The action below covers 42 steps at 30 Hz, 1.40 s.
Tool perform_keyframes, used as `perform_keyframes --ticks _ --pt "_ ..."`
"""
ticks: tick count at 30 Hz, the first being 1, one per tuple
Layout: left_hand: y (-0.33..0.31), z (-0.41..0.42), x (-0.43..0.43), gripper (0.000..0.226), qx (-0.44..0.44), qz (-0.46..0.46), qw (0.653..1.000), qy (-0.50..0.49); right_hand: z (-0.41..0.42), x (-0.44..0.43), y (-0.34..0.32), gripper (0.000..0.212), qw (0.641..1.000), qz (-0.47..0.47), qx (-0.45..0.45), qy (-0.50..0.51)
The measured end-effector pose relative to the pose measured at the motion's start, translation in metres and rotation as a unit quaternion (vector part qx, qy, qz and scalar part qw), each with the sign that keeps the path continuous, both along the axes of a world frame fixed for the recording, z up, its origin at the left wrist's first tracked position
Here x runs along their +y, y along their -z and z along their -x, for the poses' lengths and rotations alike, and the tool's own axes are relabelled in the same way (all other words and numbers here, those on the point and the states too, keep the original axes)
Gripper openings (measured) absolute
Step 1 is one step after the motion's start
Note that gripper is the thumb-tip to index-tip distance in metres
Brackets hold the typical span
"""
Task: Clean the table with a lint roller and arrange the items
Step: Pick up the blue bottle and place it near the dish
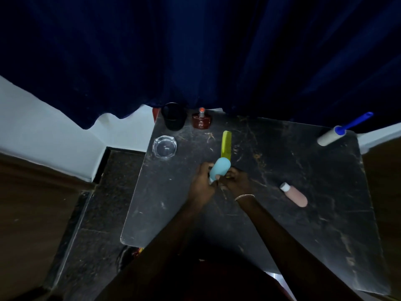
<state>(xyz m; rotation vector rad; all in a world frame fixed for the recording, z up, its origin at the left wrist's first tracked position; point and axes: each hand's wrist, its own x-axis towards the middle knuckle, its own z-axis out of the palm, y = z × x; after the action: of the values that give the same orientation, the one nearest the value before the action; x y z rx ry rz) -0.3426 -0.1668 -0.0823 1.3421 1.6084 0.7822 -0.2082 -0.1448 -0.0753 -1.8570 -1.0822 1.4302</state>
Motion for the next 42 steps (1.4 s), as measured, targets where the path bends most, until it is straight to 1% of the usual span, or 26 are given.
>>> perform_keyframes --ticks 4,8,10,12,15,19,23,28,34,36,40,42 --pt "0.001 0.026 0.028 0.045 -0.005 0.011 1.000 -0.014 0.027 0.028 0.003 0.038 1.000 -0.011 -0.015 -0.009" --pt "0.000 0.045 0.058 0.046 -0.029 0.022 0.999 0.002 0.045 0.064 0.011 0.036 0.994 -0.053 -0.080 -0.049" --pt "0.001 0.053 0.073 0.045 -0.026 0.035 0.999 0.026 0.053 0.079 0.015 0.037 0.988 -0.068 -0.123 -0.067" --pt "0.005 0.060 0.088 0.047 -0.023 0.051 0.997 0.044 0.060 0.093 0.021 0.040 0.982 -0.084 -0.148 -0.078" --pt "0.013 0.065 0.105 0.046 -0.025 0.067 0.997 0.029 0.071 0.108 0.026 0.044 0.976 -0.092 -0.174 -0.094" --pt "0.025 0.071 0.115 0.046 -0.021 0.080 0.996 0.027 0.083 0.115 0.031 0.046 0.979 -0.085 -0.159 -0.092" --pt "0.033 0.079 0.119 0.050 0.003 0.089 0.994 0.058 0.089 0.117 0.035 0.040 0.976 -0.097 -0.168 -0.101" --pt "0.033 0.084 0.117 0.060 0.017 0.091 0.993 0.077 0.089 0.114 0.039 0.035 0.973 -0.115 -0.168 -0.106" --pt "0.028 0.085 0.116 0.064 0.019 0.102 0.992 0.075 0.088 0.113 0.036 0.034 0.974 -0.126 -0.151 -0.112" --pt "0.026 0.087 0.114 0.067 0.018 0.105 0.991 0.081 0.085 0.110 0.035 0.037 0.972 -0.131 -0.151 -0.119" --pt "0.020 0.093 0.108 0.070 0.027 0.082 0.992 0.096 0.078 0.100 0.030 0.058 0.975 -0.131 -0.134 -0.122" --pt "0.018 0.095 0.102 0.072 0.022 0.071 0.993 0.096 0.071 0.090 0.028 0.065 0.974 -0.139 -0.131 -0.123"
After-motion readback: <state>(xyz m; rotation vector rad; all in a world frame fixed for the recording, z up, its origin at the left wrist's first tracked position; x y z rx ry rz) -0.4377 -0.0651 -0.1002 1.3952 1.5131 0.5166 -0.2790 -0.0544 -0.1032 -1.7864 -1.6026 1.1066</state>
